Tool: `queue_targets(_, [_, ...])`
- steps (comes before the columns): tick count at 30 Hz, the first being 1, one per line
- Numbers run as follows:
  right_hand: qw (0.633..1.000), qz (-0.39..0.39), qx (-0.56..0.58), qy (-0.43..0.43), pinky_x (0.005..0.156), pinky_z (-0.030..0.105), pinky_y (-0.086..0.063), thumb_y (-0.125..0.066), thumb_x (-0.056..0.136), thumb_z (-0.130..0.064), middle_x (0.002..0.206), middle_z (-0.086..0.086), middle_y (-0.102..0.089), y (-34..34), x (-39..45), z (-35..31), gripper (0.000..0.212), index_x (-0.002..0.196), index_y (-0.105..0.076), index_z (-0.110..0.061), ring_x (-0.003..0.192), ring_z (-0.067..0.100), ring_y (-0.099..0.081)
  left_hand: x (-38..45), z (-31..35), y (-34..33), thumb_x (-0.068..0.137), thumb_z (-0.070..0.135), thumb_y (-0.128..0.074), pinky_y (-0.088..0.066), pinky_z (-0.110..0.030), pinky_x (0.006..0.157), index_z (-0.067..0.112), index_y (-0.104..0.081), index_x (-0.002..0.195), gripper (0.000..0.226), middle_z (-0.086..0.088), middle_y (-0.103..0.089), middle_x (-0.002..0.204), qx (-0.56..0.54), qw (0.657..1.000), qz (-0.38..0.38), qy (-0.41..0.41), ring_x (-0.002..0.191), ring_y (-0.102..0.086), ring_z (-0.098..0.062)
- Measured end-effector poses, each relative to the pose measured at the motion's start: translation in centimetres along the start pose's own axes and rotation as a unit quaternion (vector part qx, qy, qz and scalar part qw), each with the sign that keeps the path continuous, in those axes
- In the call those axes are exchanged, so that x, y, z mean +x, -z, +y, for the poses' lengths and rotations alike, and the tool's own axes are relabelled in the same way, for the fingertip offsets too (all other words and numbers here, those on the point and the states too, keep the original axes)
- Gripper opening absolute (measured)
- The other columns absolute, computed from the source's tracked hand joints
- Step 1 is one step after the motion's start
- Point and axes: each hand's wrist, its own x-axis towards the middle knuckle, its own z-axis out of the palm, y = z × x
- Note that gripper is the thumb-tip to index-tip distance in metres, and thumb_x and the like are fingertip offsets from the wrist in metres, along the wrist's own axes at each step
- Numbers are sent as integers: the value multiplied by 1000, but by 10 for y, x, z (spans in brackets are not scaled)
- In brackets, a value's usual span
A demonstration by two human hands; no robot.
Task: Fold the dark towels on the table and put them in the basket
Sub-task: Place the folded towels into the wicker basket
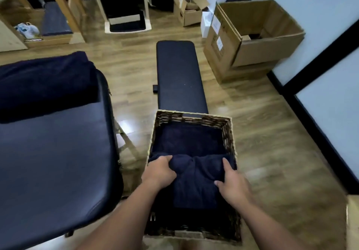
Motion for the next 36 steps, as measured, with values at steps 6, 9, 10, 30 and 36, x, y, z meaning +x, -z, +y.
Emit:
queue_targets(6, [999, -17, -19, 22, 111, 43, -37, -51, 103, -37, 159, 24, -20, -29, 24, 2, 77, 161, -4, -22, 142, 39, -33, 19, -16, -32, 89, 18, -58, -39, -40, 111, 29, -27, 159, 77, -26, -41, 139, 56, 995, 77, 12, 129, -43, -42])
queue_targets(9, [993, 6, -103, 62, 119, 45, -22, -55, 99, -28, 162, 25, 16, -44, 26, 2, 68, 157, -22, -14, 152, 40, 2, 3, -25, -55, 81, -3, -66, -31, -47, 118, 18, -39, 154, 81, -35, -9, 155, 192, 967, 143, -92, 145, -20, -50])
queue_targets(10, [990, 10, -126, 65, 118, 46, -22, -57, 97, -33, 163, 24, 13, -47, 24, 1, 66, 154, -29, -15, 150, 41, -1, -1, -27, -62, 75, -5, -71, -35, -52, 114, 14, -50, 147, 78, -37, -10, 156, 240, 945, 178, -131, 143, -21, -51])
queue_targets(30, [989, -147, 22, 10, 114, 45, -34, -60, 85, -71, 165, 10, 19, -95, 84, -5, 109, 161, -8, -13, 145, 45, -17, 62, -39, -85, 97, 45, -60, -24, -47, 122, 33, 26, 156, 104, -20, 31, 161, 48, 996, -67, 39, 152, -9, -45])
queue_targets(36, [982, -189, -6, 24, 112, 41, -38, -65, 85, -66, 166, 17, 3, -75, 93, -1, 96, 154, -32, -9, 139, 41, -37, 61, -40, -67, 95, 36, -67, -23, -38, 122, 30, 18, 159, 106, -25, 16, 165, 18, 993, -104, 51, 150, -25, -41])
